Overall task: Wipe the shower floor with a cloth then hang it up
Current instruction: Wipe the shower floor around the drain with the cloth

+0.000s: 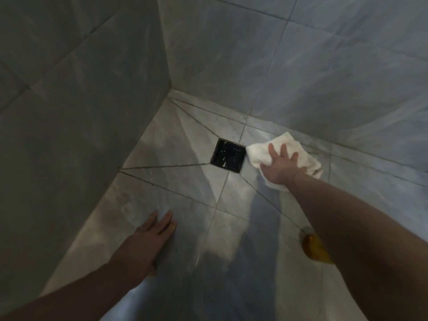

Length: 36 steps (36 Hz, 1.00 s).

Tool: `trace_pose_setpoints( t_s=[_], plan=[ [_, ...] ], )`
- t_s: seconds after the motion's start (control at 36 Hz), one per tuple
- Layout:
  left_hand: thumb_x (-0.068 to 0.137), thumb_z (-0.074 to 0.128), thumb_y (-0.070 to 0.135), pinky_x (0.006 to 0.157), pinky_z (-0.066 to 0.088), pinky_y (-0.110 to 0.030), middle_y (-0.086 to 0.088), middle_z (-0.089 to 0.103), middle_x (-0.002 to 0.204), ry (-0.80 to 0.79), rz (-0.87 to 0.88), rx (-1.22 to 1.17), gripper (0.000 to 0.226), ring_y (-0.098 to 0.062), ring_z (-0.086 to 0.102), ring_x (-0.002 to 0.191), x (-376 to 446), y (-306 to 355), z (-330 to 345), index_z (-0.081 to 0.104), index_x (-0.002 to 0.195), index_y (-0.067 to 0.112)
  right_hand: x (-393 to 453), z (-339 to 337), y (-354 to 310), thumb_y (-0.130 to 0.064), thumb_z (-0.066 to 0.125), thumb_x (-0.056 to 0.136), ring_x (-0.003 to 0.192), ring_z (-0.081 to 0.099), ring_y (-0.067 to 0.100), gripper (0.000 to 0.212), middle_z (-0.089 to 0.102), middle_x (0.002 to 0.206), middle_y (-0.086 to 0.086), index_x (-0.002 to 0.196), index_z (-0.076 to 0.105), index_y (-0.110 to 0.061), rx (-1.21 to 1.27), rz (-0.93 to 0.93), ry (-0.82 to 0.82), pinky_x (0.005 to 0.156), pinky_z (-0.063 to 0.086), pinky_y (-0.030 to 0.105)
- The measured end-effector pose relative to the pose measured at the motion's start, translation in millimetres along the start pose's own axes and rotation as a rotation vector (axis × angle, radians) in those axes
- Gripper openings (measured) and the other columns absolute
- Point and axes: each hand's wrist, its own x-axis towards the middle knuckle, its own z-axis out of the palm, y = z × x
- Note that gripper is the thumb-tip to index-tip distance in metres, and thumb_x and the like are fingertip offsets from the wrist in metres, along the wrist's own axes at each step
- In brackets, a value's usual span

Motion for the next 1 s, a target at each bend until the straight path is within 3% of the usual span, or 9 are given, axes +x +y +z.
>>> trace_pose_setpoints(
  t_s=[0.11,0.28,0.39,0.5,0.67,0.75,0.86,0.94,1.0],
  plan=[
    [0.074,0.078,0.018,0.116,0.027,-0.038,0.007,-0.031,0.153,-0.065,-0.027,0.032,0.117,-0.028,-0.012,0.149,3.4,0.9,-7.0,-0.008,0.153,0.024,-5.6,5.9,-8.7,-0.053,0.035,0.099,0.149,-0.010,0.041,0.068,-0.011,0.165,-0.005,0.156,0.001,-0.039,0.004,-0.008,0.041,0.112,0.005,0.071],
    [0.070,0.082,0.020,0.116,0.027,-0.043,0.005,-0.024,0.159,-0.110,-0.061,0.071,0.122,-0.030,-0.012,0.148,5.3,3.2,-7.6,-0.006,0.154,0.023,-54.5,41.1,-12.0,-0.056,0.040,0.096,0.150,-0.009,0.039,0.073,-0.015,0.165,-0.004,0.155,-0.002,-0.041,-0.160,-0.217,0.005,0.113,0.011,0.070],
    [0.071,0.082,0.019,0.116,0.028,-0.042,0.005,-0.024,0.159,-0.102,-0.066,0.060,0.122,-0.030,-0.012,0.148,3.7,4.6,-9.6,-0.007,0.154,0.022,-115.9,80.2,-31.0,-0.052,0.044,0.094,0.149,-0.016,0.039,0.080,-0.022,0.163,-0.003,0.155,-0.006,-0.040,-0.227,-0.404,-0.077,0.113,0.003,0.067],
    [0.072,0.081,0.020,0.115,0.029,-0.041,0.006,-0.028,0.157,-0.106,-0.060,0.070,0.121,-0.029,-0.012,0.148,3.1,5.0,-10.0,-0.008,0.154,0.021,-150.5,115.1,-49.0,-0.047,0.047,0.093,0.146,-0.027,0.035,0.083,-0.027,0.161,-0.006,0.152,-0.011,-0.044,-0.251,-0.569,-0.069,0.112,-0.015,0.061],
    [0.074,0.079,0.017,0.114,0.030,-0.042,0.006,-0.028,0.157,-0.116,-0.064,0.064,0.117,-0.029,-0.013,0.148,3.2,3.1,-8.3,-0.006,0.154,0.022,-114.2,105.0,-59.6,-0.050,0.045,0.094,0.149,-0.019,0.035,0.081,-0.022,0.163,-0.008,0.153,-0.010,-0.044,-0.248,-0.572,0.024,0.113,-0.006,0.066],
    [0.074,0.079,0.018,0.115,0.029,-0.043,0.006,-0.024,0.159,-0.123,-0.065,0.075,0.116,-0.030,-0.013,0.148,3.5,2.7,-8.8,-0.005,0.154,0.022,-87.6,87.8,-78.8,-0.052,0.043,0.095,0.149,-0.016,0.035,0.078,-0.018,0.164,-0.005,0.155,-0.005,-0.040,-0.150,-0.444,0.034,0.113,0.000,0.069],
    [0.073,0.081,0.020,0.115,0.029,-0.045,0.003,-0.020,0.161,-0.137,-0.067,0.085,0.118,-0.031,-0.012,0.148,4.3,2.5,-8.3,-0.005,0.154,0.021,-83.9,83.2,-104.4,-0.048,0.041,0.096,0.148,-0.021,0.037,0.077,-0.021,0.163,-0.002,0.155,-0.007,-0.037,-0.077,-0.332,0.016,0.112,-0.003,0.071],
    [0.073,0.080,0.016,0.115,0.027,-0.047,0.002,-0.019,0.161,-0.127,-0.074,0.071,0.118,-0.033,-0.012,0.148,5.6,1.6,-7.1,-0.004,0.154,0.020,-100.1,92.2,-97.8,-0.046,0.041,0.095,0.148,-0.020,0.038,0.077,-0.020,0.163,-0.001,0.156,-0.006,-0.035,-0.129,-0.427,0.050,0.113,-0.003,0.070],
    [0.073,0.079,0.012,0.115,0.026,-0.049,0.002,-0.018,0.161,-0.134,-0.084,0.049,0.117,-0.033,-0.012,0.148,5.8,2.1,-7.1,-0.004,0.154,0.020,-117.4,109.9,-86.4,-0.045,0.048,0.089,0.150,-0.008,0.042,0.083,-0.010,0.166,0.002,0.156,0.002,-0.035,-0.202,-0.545,0.076,0.111,0.003,0.072]
  ],
)
